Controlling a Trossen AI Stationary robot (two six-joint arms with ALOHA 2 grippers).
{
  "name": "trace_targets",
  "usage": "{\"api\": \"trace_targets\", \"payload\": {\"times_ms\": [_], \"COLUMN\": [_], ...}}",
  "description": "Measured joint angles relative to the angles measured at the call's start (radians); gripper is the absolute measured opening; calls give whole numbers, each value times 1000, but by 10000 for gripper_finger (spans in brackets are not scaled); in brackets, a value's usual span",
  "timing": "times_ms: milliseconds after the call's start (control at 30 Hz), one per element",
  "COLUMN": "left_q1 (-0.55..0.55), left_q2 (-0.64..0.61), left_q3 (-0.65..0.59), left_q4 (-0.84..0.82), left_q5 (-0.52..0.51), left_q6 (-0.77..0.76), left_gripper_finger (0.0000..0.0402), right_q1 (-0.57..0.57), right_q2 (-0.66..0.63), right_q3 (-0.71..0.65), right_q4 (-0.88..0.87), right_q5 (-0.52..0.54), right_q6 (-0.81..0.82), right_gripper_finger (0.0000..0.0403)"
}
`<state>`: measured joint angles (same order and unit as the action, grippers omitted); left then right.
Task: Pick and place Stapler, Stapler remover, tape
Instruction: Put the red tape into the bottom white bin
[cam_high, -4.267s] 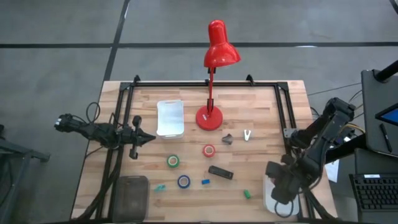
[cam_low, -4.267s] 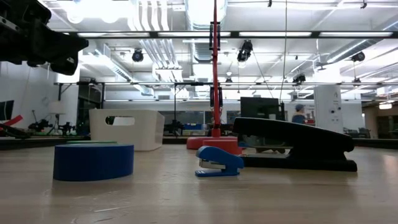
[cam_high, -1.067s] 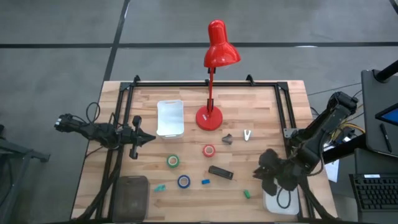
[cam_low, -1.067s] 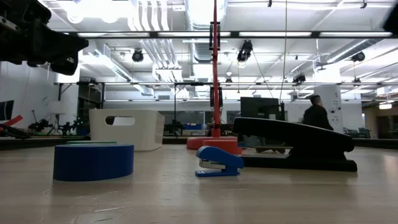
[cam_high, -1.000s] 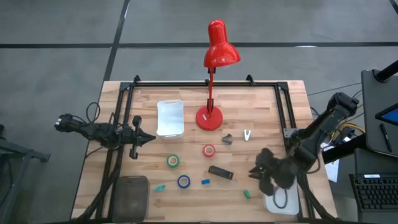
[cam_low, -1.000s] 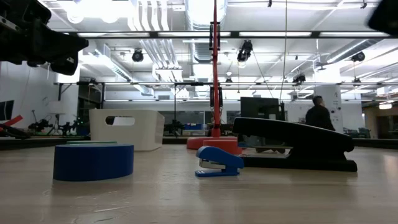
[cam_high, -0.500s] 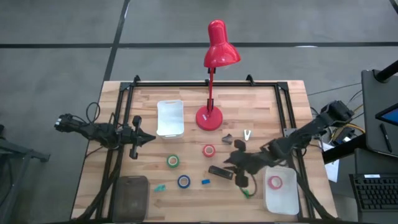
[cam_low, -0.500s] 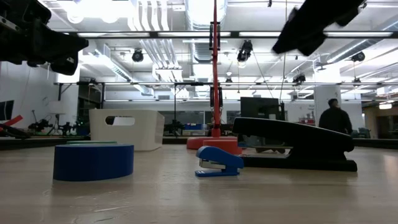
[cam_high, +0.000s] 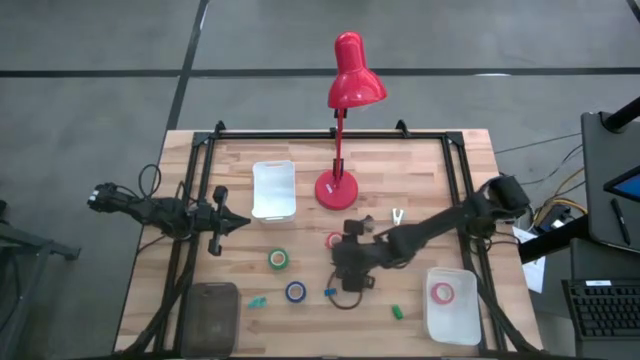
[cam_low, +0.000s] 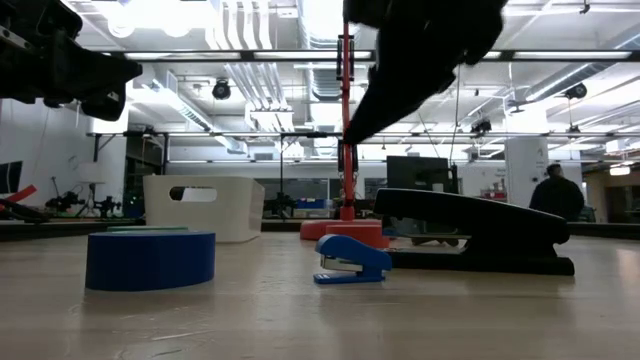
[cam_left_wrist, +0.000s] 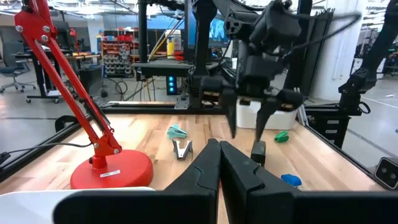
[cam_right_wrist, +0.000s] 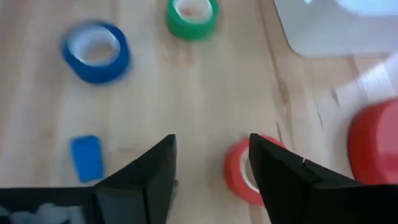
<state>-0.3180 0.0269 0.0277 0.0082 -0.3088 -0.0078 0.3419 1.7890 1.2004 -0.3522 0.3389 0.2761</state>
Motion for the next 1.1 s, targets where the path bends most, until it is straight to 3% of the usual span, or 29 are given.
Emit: {"api": "trace_targets", "payload": {"times_ms": [300,1100], "left_q1": [0,0], "left_q2": [2,6], "left_q3": [0,0], "left_q4": [1,6], "left_q5": [0,0], "left_q6": [0,0], "left_gripper_finger": [10,10], "right_q1": [-65,-116], "right_q2": [93,96], "right_q3": [55,-27], "right_q4": [-79,-7], "right_q5": [-2,-71], "right_q6": [-22,19], "right_gripper_finger": [205,203]}}
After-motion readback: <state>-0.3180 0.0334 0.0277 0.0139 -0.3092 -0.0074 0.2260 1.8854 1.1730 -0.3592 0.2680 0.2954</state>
